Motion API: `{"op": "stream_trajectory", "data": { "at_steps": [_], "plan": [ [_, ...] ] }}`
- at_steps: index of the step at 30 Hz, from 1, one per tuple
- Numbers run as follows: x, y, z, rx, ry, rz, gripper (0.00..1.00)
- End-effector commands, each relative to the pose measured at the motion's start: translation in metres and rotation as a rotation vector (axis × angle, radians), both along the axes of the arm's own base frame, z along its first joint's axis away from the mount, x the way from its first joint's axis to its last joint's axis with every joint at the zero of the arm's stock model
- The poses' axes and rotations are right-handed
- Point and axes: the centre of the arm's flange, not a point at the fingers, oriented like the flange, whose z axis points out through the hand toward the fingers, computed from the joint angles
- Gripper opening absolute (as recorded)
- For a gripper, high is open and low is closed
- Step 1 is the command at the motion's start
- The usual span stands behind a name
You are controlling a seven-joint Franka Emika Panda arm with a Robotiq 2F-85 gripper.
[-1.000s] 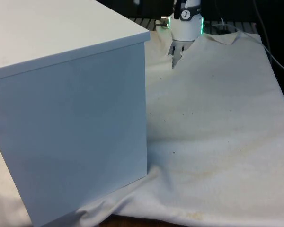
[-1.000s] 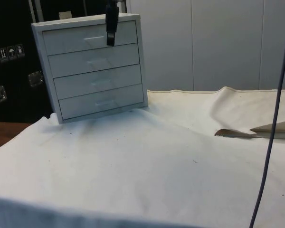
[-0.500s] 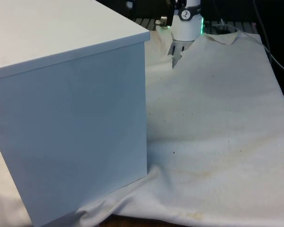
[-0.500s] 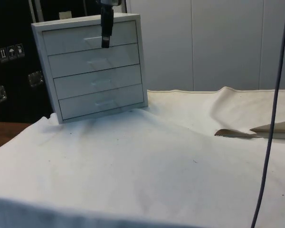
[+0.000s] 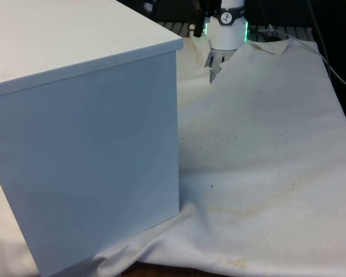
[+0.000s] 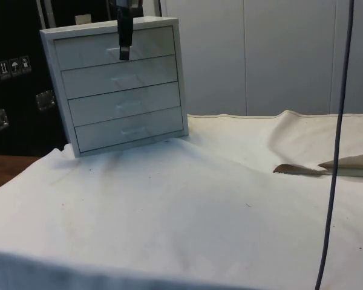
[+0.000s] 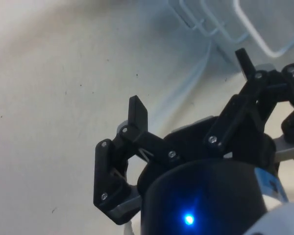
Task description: Open the drawer, then close it.
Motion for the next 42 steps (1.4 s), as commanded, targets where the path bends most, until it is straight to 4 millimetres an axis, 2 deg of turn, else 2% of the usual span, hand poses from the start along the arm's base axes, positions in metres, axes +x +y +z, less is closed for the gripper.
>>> {"op": "stream_trajectory", "data": {
  "at_steps": [1, 42],
  "plan": [
    [0.0004, 0.0001, -0.0001, -0.002, 0.008, 0.01, 1.0],
    [0.0032, -0.0005, -0.0018, -0.104, 0.042, 0.249, 1.0]
  ]
}}
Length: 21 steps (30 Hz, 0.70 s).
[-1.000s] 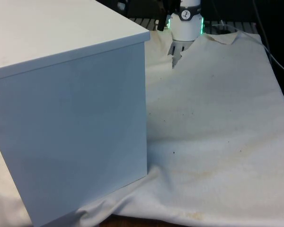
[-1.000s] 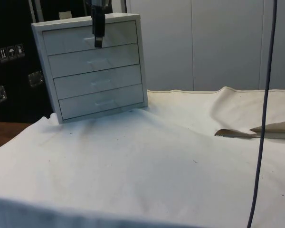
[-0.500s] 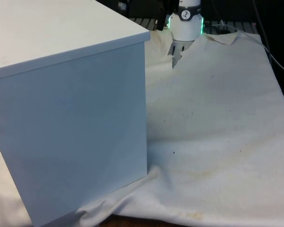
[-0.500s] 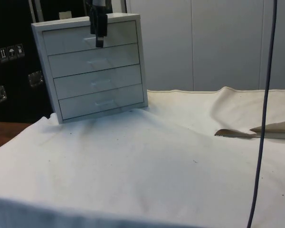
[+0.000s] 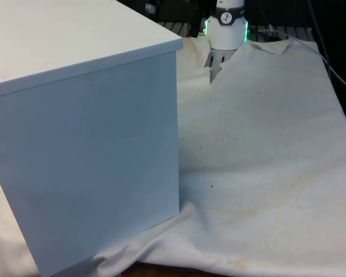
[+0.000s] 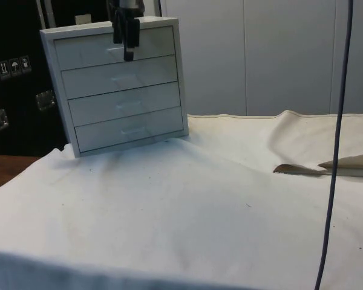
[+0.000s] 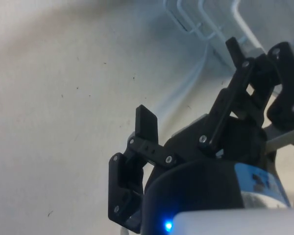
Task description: Open the drawer, then close it.
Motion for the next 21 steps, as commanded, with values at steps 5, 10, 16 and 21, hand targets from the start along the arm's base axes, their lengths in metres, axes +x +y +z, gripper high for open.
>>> {"op": "stream_trajectory", "data": {
  "at_steps": [5, 10, 16, 21],
  "plan": [
    [0.003, -0.004, -0.002, -0.019, -0.003, 0.002, 1.0],
    [0.01, -0.006, -0.004, -0.063, -0.003, -0.001, 1.0],
    [0.015, -0.007, -0.008, -0.086, 0.0, -0.009, 1.0],
    [0.015, -0.011, -0.013, -0.094, 0.005, -0.019, 1.0]
  ]
}}
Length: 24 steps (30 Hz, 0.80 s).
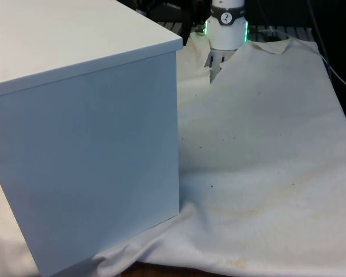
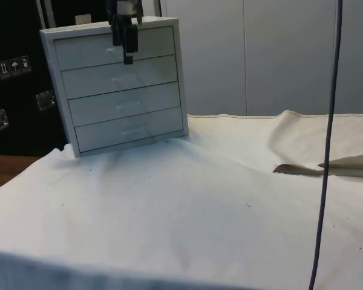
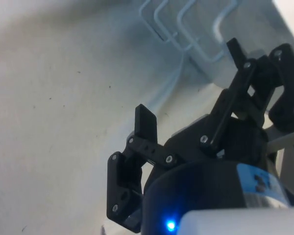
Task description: Open the drawer, then close it.
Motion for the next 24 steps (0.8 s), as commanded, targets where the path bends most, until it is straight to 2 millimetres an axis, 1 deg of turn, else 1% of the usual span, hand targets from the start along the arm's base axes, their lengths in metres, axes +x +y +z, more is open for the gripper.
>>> {"op": "stream_trajectory", "data": {
  "at_steps": [1, 2, 6, 17, 18, 22, 23, 24],
  "plan": [
    [0.0, -0.001, -0.001, -0.002, 0.001, -0.002, 1.0],
    [0.001, -0.005, -0.002, -0.015, -0.001, -0.008, 1.0],
    [0.002, -0.009, -0.004, -0.024, 0.002, -0.016, 1.0],
    [0.007, -0.009, -0.011, -0.038, -0.002, -0.027, 1.0],
    [0.005, -0.007, -0.008, -0.026, 0.006, -0.025, 1.0],
    [0.007, -0.008, -0.013, -0.044, -0.003, -0.034, 1.0],
    [0.007, -0.008, -0.014, -0.045, -0.002, -0.035, 0.99],
    [0.007, -0.008, -0.014, -0.045, -0.003, -0.036, 0.95]
  ]
}}
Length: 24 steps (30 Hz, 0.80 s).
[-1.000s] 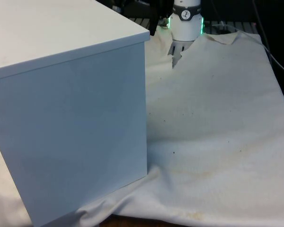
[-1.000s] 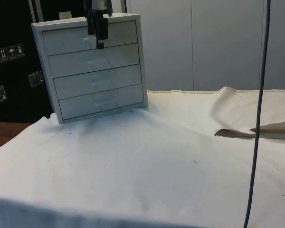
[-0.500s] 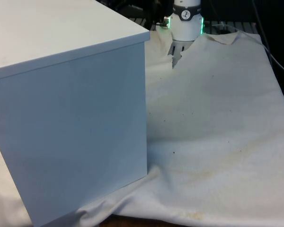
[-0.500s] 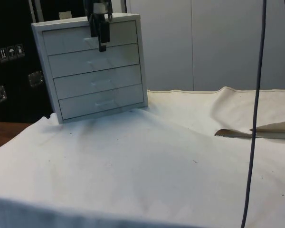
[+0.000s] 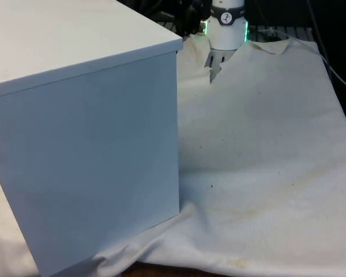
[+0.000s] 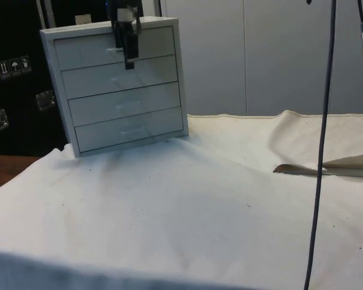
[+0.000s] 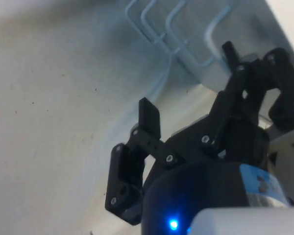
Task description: Open the drawer, then close it.
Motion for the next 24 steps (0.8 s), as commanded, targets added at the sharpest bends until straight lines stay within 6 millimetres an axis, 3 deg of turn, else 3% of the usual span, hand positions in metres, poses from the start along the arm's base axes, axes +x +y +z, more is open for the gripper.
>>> {"op": "stream_trajectory", "data": {
  "at_steps": [1, 3, 4, 12, 13, 17, 18, 22, 24],
  "plan": [
    [0.0019, -0.0011, -0.0008, -0.012, -0.012, -0.001, 0.84],
    [0.0012, -0.0016, -0.0006, -0.005, -0.009, -0.001, 0.72],
    [0.0023, -0.0018, -0.0019, -0.014, -0.016, -0.002, 0.72],
    [0.0043, -0.005, 0.0039, -0.022, -0.026, -0.001, 0.27],
    [0.0033, -0.002, -0.0021, -0.023, -0.025, -0.003, 0.27],
    [0.0036, -0.0019, -0.0018, -0.026, -0.028, -0.004, 0.1],
    [0.0036, -0.0019, -0.0018, -0.026, -0.028, -0.004, 0.0],
    [0.0047, -0.0059, 0.0051, -0.026, -0.032, -0.002, 0.0],
    [0.0036, -0.0019, -0.0018, -0.026, -0.028, -0.004, 0.0]
  ]
}}
